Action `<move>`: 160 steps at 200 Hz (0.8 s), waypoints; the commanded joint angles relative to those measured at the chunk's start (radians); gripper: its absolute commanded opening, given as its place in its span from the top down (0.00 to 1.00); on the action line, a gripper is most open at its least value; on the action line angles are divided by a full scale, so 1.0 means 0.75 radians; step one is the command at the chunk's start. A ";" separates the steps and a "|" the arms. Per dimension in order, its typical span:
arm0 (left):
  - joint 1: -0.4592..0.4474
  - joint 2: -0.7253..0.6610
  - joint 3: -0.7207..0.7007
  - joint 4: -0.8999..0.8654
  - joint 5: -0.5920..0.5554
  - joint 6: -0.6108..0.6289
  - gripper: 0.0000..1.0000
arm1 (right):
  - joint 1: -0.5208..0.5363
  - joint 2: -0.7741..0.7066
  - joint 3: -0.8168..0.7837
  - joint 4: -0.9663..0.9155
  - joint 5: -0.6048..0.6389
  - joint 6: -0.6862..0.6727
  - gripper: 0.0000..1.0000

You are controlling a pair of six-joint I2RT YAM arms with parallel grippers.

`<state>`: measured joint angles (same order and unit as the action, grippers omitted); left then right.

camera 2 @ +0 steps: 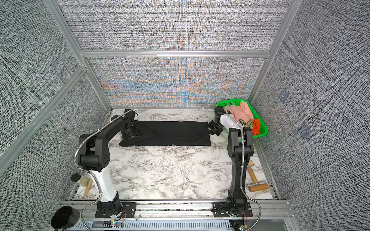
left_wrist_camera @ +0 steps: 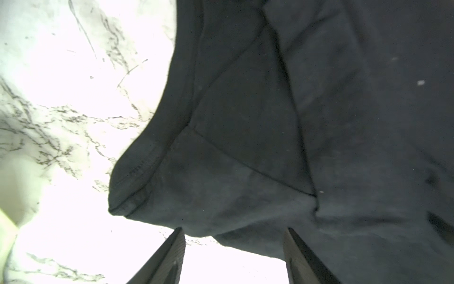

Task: Fold and stack t-shirts
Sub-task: Smooth out the T-shirt at the top-center of the table.

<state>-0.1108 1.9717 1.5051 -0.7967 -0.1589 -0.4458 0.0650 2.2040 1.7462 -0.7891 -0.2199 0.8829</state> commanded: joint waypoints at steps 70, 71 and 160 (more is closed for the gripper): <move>0.002 0.002 -0.010 -0.023 -0.034 0.066 0.33 | 0.025 0.015 0.078 -0.034 0.020 0.095 0.77; 0.002 0.001 -0.010 -0.021 -0.034 0.065 0.33 | 0.025 0.013 0.080 -0.034 0.018 0.095 0.76; 0.002 -0.118 0.040 0.036 0.146 0.049 0.31 | 0.078 -0.135 0.097 0.035 0.051 -0.043 0.54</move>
<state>-0.1104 1.9045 1.5108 -0.7963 -0.1333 -0.4000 0.1074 2.1269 1.8122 -0.7891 -0.1879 0.9176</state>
